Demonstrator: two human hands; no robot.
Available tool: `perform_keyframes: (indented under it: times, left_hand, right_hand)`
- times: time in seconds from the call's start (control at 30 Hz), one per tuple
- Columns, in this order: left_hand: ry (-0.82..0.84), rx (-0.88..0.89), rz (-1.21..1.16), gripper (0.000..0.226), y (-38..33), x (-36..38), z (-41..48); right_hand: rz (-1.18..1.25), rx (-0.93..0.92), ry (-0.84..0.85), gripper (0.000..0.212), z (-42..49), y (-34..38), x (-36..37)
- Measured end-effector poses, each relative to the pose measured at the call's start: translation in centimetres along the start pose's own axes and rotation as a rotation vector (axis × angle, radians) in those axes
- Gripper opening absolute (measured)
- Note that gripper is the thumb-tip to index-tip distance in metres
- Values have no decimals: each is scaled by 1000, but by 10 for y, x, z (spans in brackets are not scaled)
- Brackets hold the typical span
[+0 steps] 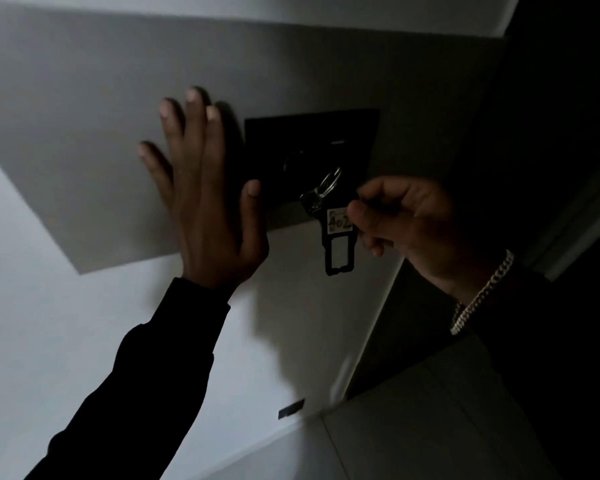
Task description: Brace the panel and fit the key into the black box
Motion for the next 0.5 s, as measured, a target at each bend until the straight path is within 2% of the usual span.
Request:
perform_keyframes:
  times: [0.13, 0.27, 0.5]
  left_hand:
    - [-83, 27, 144, 59, 0, 11, 6]
    - [-114, 17, 228, 58, -5, 14, 9]
    - [-195, 68, 402, 59, -22, 24, 49]
  right_hand:
    - [-21, -81, -12, 11, 42, 12, -19]
    - [77, -185, -18, 18, 76, 23, -30]
    - [167, -345, 4, 15, 109, 23, -40]
Point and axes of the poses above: each hand's wrist, its own z-axis towards the middle knuckle, its own x-axis out of the palm, y = z × x, the point moved 2 cm from there along z, towards the middle knuckle, and after that the axes turned 10 degrees about -x, right-handed, at the moved point
